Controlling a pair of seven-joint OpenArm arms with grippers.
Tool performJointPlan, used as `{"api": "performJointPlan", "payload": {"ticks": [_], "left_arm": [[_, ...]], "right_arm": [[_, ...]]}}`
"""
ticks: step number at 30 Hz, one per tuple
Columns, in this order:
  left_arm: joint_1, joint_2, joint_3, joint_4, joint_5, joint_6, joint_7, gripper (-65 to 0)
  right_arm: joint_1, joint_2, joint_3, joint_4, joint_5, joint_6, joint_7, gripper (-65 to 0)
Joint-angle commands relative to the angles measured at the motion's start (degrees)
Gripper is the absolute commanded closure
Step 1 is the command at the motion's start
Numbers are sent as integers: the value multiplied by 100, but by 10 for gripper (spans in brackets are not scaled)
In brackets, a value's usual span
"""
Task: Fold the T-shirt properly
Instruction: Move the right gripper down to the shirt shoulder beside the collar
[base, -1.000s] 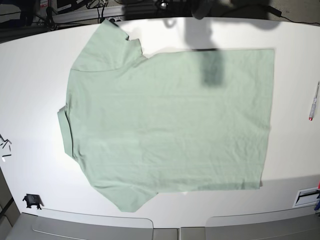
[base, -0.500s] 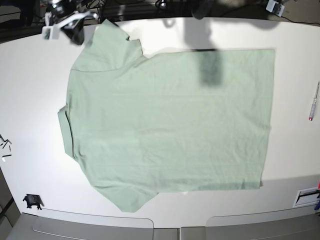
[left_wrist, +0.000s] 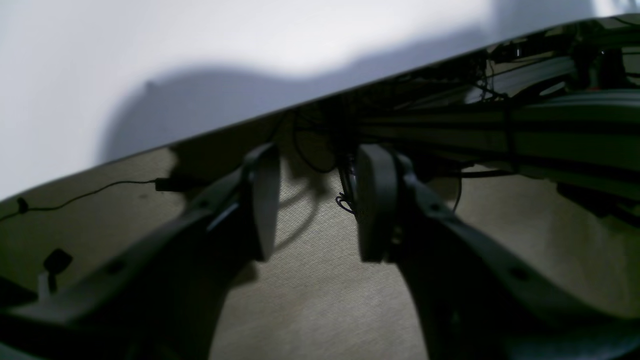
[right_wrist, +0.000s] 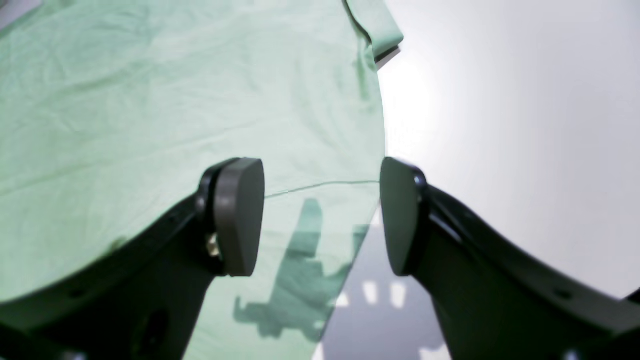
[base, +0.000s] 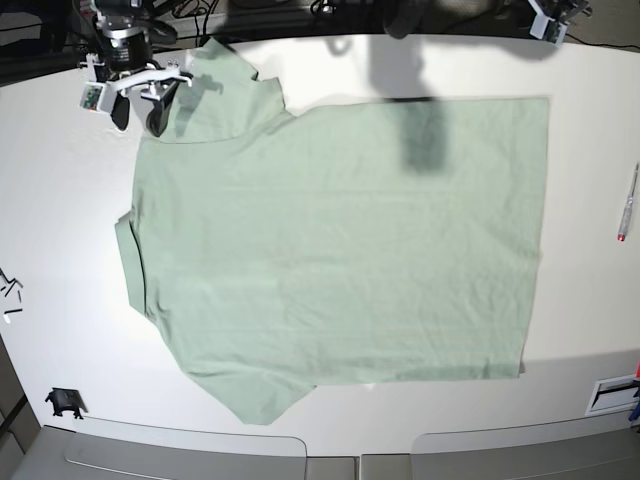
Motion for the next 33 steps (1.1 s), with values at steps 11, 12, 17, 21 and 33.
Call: {"api": "performJointPlan", "payload": {"ticks": [11, 12, 17, 21, 33], "left_arm": [[94, -33, -33, 85, 11, -24, -87, -237], [94, -33, -33, 85, 9, -24, -87, -237], [94, -35, -33, 85, 11, -24, -87, -237], [94, -33, -33, 85, 9, -24, -87, -237], [94, -33, -33, 85, 11, -24, -87, -237]], "right_arm": [[1191, 203, 59, -1696, 691, 66, -612, -347], [1292, 203, 59, -1886, 826, 72, -686, -347], [1650, 201, 59, -2503, 1084, 116, -772, -347], [1873, 186, 57, -2662, 1104, 116, -778, -347], [1882, 184, 90, -2667, 1285, 374, -927, -344]]}}
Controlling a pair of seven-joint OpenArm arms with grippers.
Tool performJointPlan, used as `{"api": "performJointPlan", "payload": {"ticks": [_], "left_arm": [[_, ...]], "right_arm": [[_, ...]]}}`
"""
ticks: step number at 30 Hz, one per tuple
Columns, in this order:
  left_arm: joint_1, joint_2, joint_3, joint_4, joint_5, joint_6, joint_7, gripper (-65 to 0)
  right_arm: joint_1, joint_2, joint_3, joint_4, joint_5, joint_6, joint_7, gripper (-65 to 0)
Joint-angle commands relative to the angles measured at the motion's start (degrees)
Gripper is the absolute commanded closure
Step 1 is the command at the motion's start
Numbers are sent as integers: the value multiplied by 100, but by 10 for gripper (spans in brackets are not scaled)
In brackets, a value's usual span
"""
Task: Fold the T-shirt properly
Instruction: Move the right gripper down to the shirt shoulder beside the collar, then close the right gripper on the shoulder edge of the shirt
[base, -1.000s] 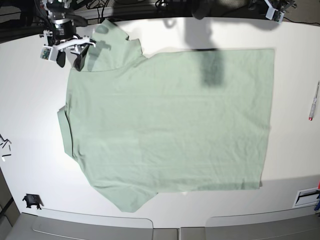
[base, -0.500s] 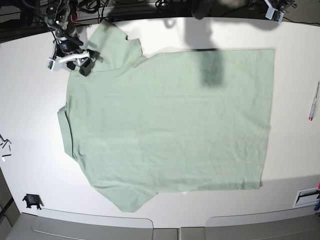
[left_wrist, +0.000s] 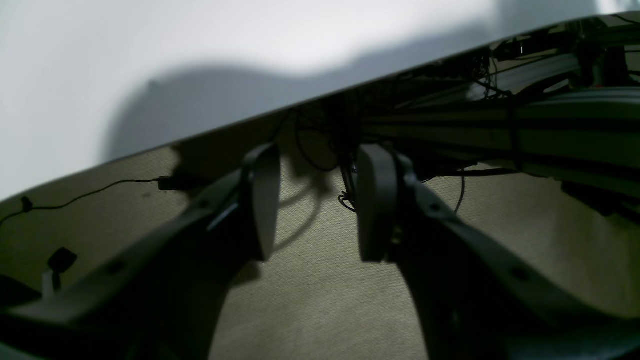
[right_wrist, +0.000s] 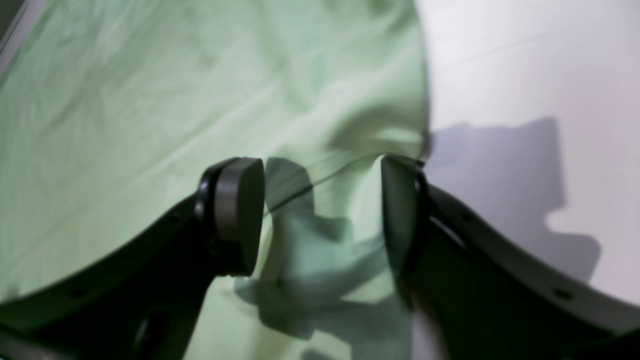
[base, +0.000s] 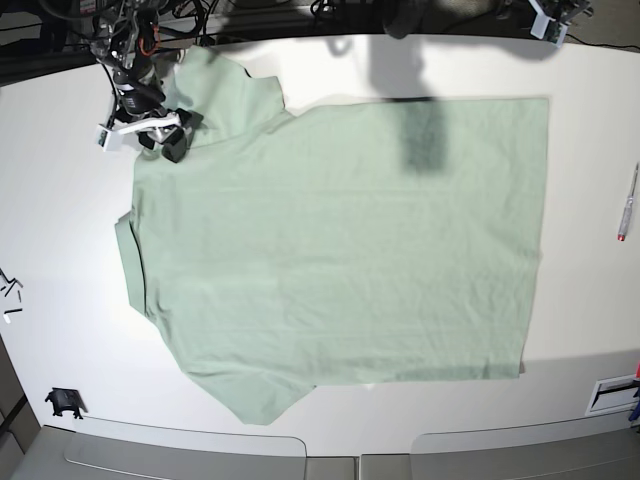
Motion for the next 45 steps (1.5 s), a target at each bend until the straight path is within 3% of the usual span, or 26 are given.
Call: {"api": "performJointPlan", "payload": {"ticks": [1, 12, 23, 35, 39, 45], "left_arm": [[96, -31, -33, 85, -35, -31, -83, -237], [92, -31, -33, 85, -37, -31, -96, -237], [2, -26, -33, 83, -35, -31, -87, -237], [-68, -15, -33, 85, -39, -31, -81, -237], [-98, -15, -33, 85, -57, -31, -90, -237], [-98, -17, -33, 85, -57, -31, -87, -237]], "right_arm": [[-35, 20, 79, 33, -39, -83, -15, -344], [-24, 22, 1381, 175, 291, -151, 238, -344], [466, 13, 673, 149, 214, 52, 118, -344], [476, 13, 647, 149, 74, 44, 149, -344], [479, 11, 640, 149, 291, 332, 85, -344], [525, 4, 363, 146, 109, 341, 101, -344]]}}
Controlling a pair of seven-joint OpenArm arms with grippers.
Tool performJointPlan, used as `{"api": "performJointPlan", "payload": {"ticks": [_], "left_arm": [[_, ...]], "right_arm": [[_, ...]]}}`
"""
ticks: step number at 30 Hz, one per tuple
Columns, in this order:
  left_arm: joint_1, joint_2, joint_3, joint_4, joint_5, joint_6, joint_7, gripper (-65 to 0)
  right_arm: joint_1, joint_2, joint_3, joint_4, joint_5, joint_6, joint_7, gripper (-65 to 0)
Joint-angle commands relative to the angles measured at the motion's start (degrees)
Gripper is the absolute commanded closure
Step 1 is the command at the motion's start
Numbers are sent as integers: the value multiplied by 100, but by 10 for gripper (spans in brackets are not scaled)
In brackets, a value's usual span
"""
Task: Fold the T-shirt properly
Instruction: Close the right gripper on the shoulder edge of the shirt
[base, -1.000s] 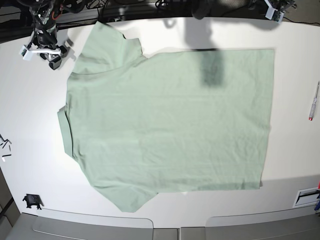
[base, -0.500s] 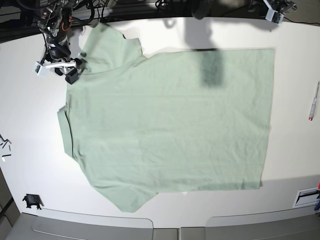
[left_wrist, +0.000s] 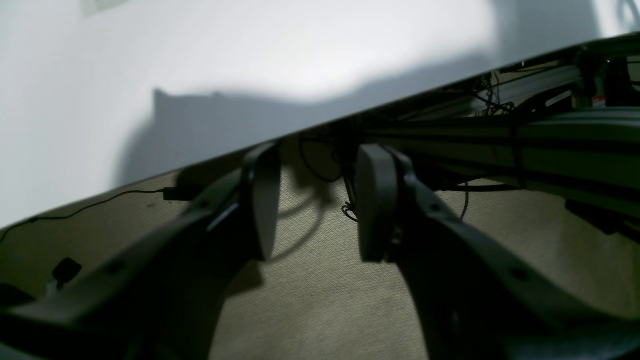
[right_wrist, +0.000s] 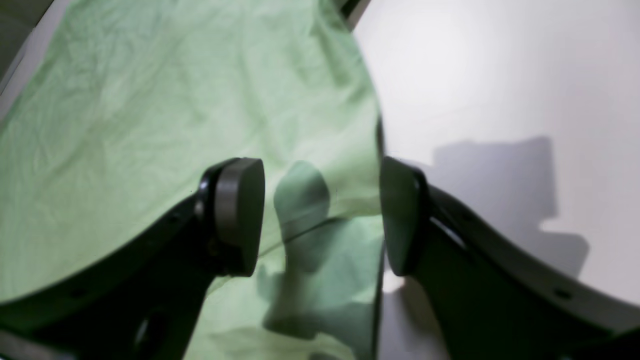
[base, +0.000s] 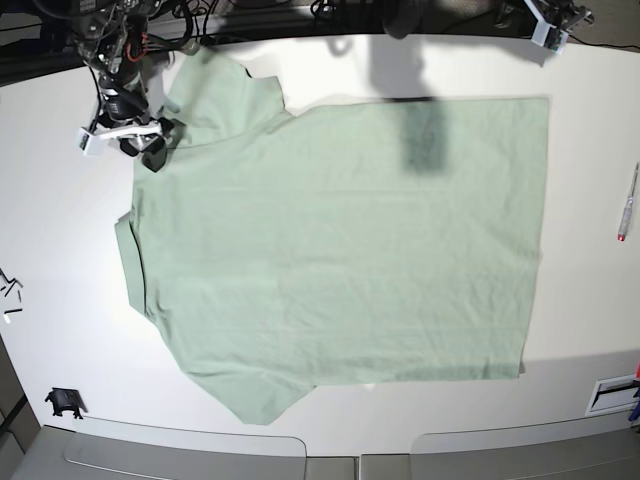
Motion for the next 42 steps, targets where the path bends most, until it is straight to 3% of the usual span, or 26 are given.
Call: {"api": "performJointPlan", "payload": {"ticks": [1, 8, 16, 20, 29, 35, 37, 42], "left_arm": [[83, -31, -33, 85, -72, -33, -87, -237], [85, -31, -33, 85, -70, -33, -24, -237], [83, -31, -33, 83, -70, -31, 35, -237], [83, -28, -33, 85, -72, -31, 33, -237], [83, -31, -33, 85, -70, -31, 33, -237], [79, -31, -33, 85, -70, -31, 26, -237], [59, -28, -33, 83, -70, -31, 15, -237], [-96, -31, -33, 85, -70, -31, 20, -237]], "right_arm": [[79, 61, -33, 85, 11, 44, 111, -344], [173, 61, -146, 79, -111, -131, 144, -344], [175, 63, 664, 79, -173, -295, 402, -342], [190, 76, 658, 28, -260, -555, 472, -342], [634, 57, 2, -793, -254, -219, 129, -342], [634, 61, -140, -791, -98, 393, 90, -342], [634, 61, -140, -791, -20, 455, 42, -337], [634, 63, -133, -791, -72, 452, 2, -179]]}}
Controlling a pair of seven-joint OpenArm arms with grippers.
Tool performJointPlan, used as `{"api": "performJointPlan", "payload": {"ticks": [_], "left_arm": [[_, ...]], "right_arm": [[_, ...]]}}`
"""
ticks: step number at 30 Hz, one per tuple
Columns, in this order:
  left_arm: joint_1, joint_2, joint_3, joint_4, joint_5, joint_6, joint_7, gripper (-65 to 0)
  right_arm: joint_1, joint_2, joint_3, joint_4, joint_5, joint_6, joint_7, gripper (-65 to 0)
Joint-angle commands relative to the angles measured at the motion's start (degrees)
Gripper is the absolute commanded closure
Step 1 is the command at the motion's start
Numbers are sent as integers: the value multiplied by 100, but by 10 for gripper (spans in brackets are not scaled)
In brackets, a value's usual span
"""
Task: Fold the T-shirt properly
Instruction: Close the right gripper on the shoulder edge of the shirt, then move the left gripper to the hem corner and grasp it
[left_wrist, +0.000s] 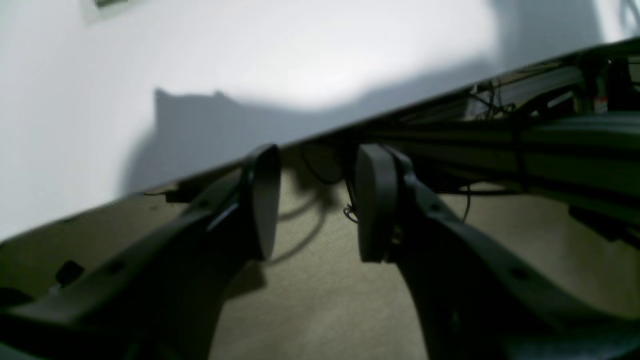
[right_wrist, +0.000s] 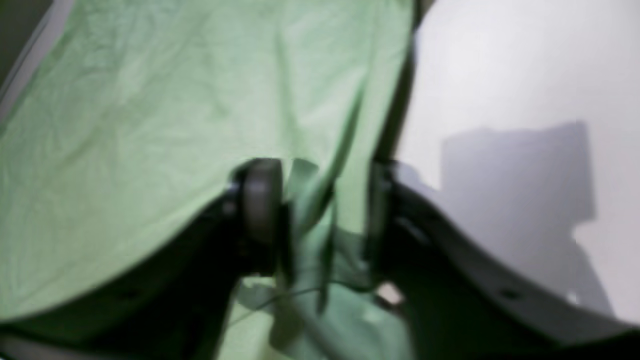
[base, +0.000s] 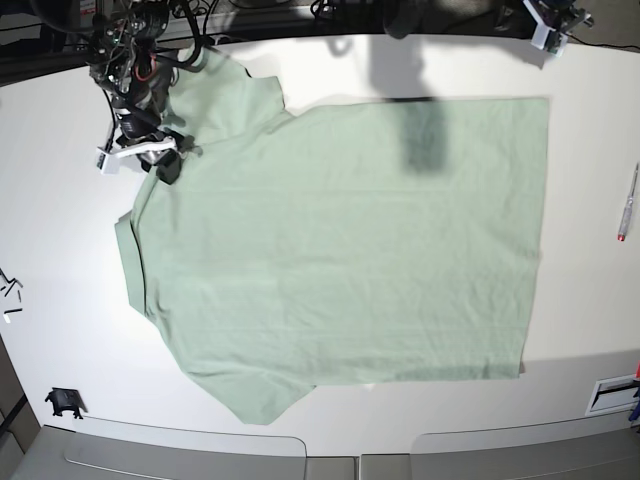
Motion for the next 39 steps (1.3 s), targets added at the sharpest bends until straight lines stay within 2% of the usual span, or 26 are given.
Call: {"api": "performJointPlan", "payload": {"ticks": [1, 3, 11, 15, 20, 22, 25, 27, 32, 36, 39], "left_arm": [[33, -33, -33, 85, -70, -28, -66, -237], [-66, -33, -33, 85, -70, -28, -46, -237], [-629, -35, -33, 79, -42, 9, -48, -238], [-1073, -37, -37, 61, 131, 516, -46, -238], [-1585, -37, -61, -232, 120, 824, -42, -237], [-1759, -37, -197, -522, 24, 835, -39, -237], [-1982, -37, -651, -1086, -490, 833, 0, -237], [-2114, -37, -1058, -1456, -1034, 710, 140, -237], [-2216, -35, -1910, -2229, -2629, -76, 798, -237], [-2229, -15, -1954, -2848, -3211, -363, 1029, -237], [-2273, 79, -1932, -3204, -3281, -404, 1027, -237]], "right_arm": [[13, 57, 22, 59, 15, 22, 11, -122], [13, 57, 22, 59, 15, 24, 7, 0], [13, 57, 22, 59, -140, 181, -94, 0], [11, 57, 22, 59, -138, 181, -116, 0], [11, 57, 22, 59, -138, 181, -118, 0], [11, 57, 22, 59, -138, 181, -120, 0], [11, 57, 22, 59, -138, 179, -120, 0], [11, 57, 22, 59, -136, 179, -118, 0], [11, 57, 22, 59, -136, 179, -118, 0], [11, 57, 22, 59, -133, 179, -118, 0], [11, 55, 22, 59, -133, 179, -118, 0]]}}
